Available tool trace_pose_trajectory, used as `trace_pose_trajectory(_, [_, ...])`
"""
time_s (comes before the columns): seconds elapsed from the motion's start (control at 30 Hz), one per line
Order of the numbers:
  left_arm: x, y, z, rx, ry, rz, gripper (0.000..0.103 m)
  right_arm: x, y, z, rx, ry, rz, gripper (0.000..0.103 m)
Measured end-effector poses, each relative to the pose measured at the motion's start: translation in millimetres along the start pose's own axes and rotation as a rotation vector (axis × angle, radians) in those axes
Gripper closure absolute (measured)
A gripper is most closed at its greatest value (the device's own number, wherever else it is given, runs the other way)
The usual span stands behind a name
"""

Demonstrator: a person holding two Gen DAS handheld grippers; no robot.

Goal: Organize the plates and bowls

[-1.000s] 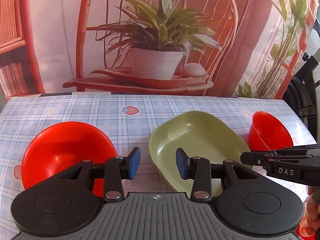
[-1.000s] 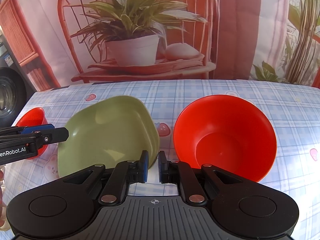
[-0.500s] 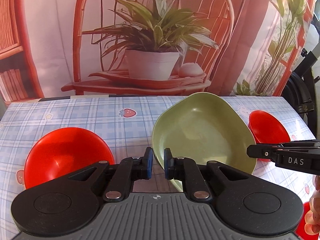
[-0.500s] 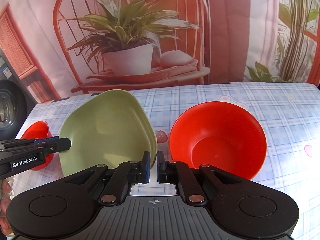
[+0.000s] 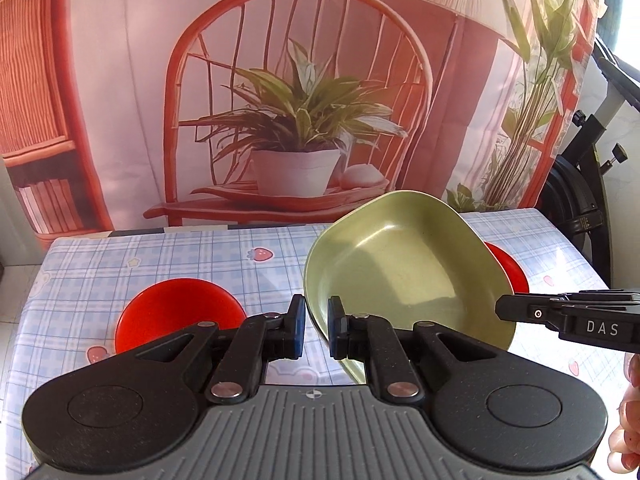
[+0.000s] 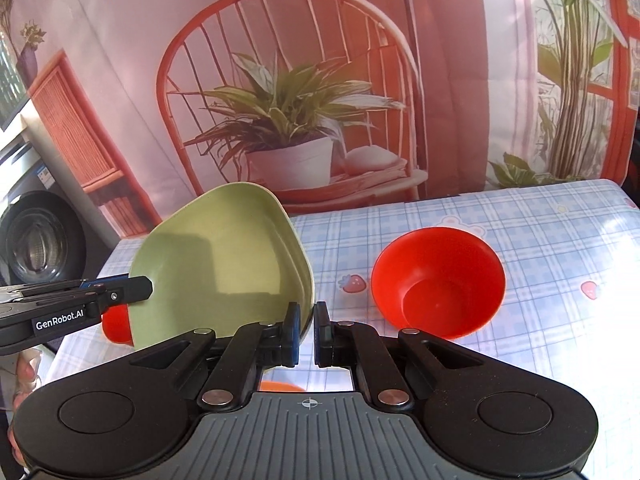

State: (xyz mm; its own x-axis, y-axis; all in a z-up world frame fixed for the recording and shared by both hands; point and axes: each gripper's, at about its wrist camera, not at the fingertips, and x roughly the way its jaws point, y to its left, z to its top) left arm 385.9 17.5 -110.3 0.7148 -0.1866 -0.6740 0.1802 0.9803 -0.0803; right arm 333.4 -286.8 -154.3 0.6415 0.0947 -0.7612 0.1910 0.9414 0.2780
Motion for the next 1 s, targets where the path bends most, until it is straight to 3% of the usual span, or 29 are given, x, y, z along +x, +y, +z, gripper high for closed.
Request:
trace_pose_trajectory(0.27, [-26.4,-4.9,-28.3,0.063,0.031,-0.046,0.091,-37.8,10.6,-54.6,0.068,0.015,0.018,0.095])
trace_pose_trajectory(0.5, [-16.9,-3.4,-51.2,0.073,0.091,-0.056,0.091,-50.2,16.0,-104.8,0.123,0.052,0.039,0.093])
trace_pose_trajectory(1.0, [14.7,-14.8,-69.5,0.081,0.138,-0.041,0.091,-37.0,2.5,-122.3,0.176,0.105,0.009,0.092])
